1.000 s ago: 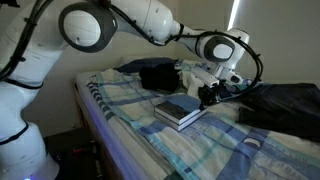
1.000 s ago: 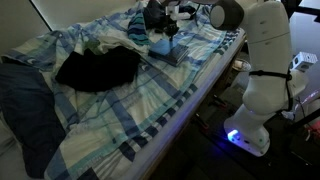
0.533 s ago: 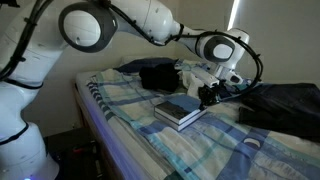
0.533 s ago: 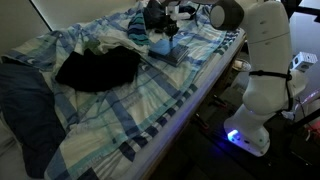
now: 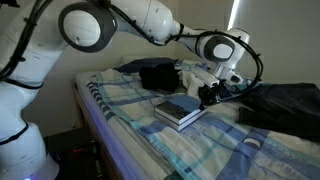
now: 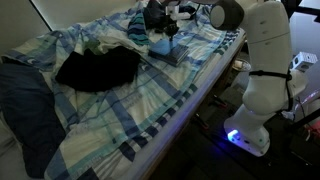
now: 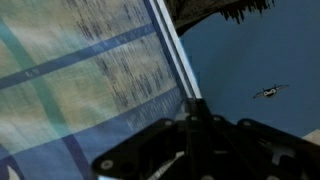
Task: Open the front cover of the book
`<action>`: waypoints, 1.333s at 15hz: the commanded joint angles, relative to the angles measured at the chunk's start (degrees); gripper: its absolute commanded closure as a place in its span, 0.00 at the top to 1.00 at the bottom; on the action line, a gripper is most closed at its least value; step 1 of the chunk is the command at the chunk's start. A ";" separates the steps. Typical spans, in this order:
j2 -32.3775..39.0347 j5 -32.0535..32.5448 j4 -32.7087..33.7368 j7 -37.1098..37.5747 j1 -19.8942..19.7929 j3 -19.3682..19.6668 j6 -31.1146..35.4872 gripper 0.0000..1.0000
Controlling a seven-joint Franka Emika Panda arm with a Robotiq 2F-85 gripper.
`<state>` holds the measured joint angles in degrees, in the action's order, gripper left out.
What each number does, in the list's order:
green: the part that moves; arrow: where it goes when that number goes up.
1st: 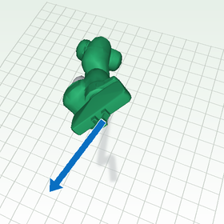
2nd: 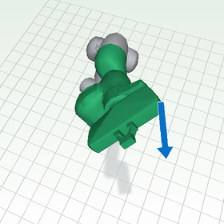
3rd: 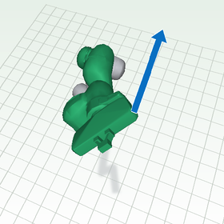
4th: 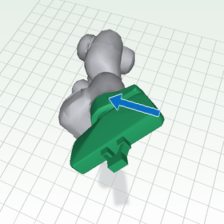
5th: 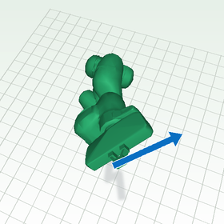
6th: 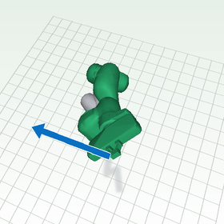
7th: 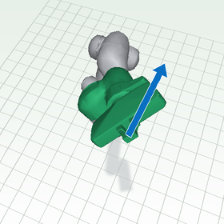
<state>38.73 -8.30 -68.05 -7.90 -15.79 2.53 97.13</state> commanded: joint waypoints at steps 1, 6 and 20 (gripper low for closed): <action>-1.23 -0.69 -0.08 -1.84 -0.25 -0.02 -0.89 0.06; -1.64 -0.51 -0.24 -1.61 -0.15 0.12 -0.50 0.06; -0.78 -0.27 -0.01 -1.14 -0.20 0.44 -0.60 0.06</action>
<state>38.22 -8.30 -68.03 -7.90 -15.94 2.67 97.14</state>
